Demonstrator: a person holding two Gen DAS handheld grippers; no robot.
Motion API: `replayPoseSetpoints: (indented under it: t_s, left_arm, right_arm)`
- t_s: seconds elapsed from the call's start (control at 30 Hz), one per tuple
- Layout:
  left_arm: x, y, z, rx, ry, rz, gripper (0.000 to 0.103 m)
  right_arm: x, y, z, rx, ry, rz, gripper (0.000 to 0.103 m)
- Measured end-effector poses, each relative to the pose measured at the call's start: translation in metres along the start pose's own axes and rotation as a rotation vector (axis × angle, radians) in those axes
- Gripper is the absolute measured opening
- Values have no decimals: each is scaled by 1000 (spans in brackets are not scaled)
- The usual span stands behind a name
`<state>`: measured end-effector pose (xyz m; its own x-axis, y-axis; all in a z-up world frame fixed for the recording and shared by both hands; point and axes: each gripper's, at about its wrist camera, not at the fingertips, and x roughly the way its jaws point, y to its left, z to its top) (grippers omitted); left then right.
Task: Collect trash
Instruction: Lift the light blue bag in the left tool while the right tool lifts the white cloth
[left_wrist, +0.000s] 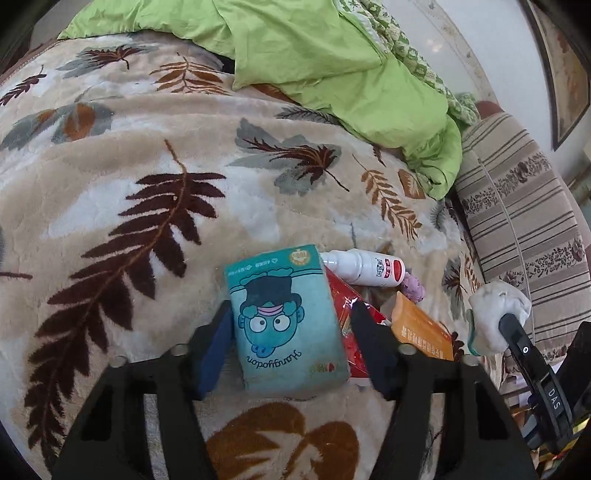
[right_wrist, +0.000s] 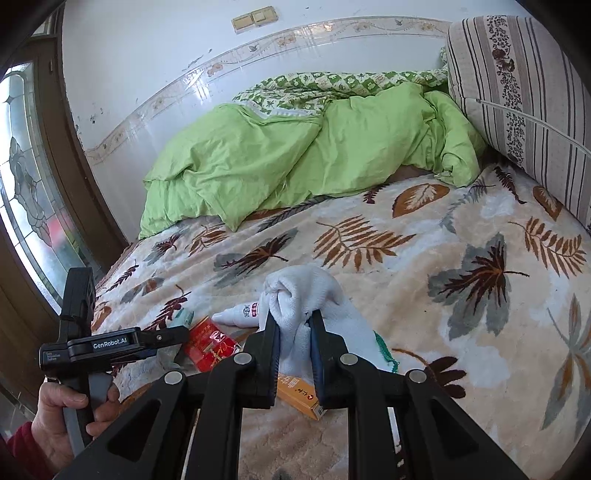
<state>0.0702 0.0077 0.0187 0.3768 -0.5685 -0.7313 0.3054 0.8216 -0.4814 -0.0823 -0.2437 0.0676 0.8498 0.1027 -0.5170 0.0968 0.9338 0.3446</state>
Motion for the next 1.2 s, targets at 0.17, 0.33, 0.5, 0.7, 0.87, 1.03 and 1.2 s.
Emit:
replayPoseSetpoints:
  t_s: [0.17, 0.33, 0.5, 0.7, 0.87, 1.03, 1.2]
  left_arm:
    - [-7, -11, -13, 62, -28, 82, 36]
    - [-45, -30, -29, 131, -153, 153, 35]
    - [-81, -57, -59, 190, -234, 209, 36]
    - [-109, -80, -119, 245, -247, 273, 36]
    - [-121, -83, -157, 224, -273, 308, 36]
    - [-118, -87, -164, 280, -313, 373, 36]
    - [-104, -89, -163, 325, -300, 399, 36]
  right_arm:
    - [0, 5, 0, -16, 1, 4, 15]
    - [-9, 13, -3, -19, -8, 19, 15]
    - [-28, 27, -20, -59, 8, 54, 15]
    - [-54, 44, -49, -127, 50, 95, 15]
    - [-74, 58, -70, -212, 69, 109, 15]
    - [-85, 52, -78, -191, 84, 117, 15]
    - [-77, 40, -75, -123, 108, 107, 15]
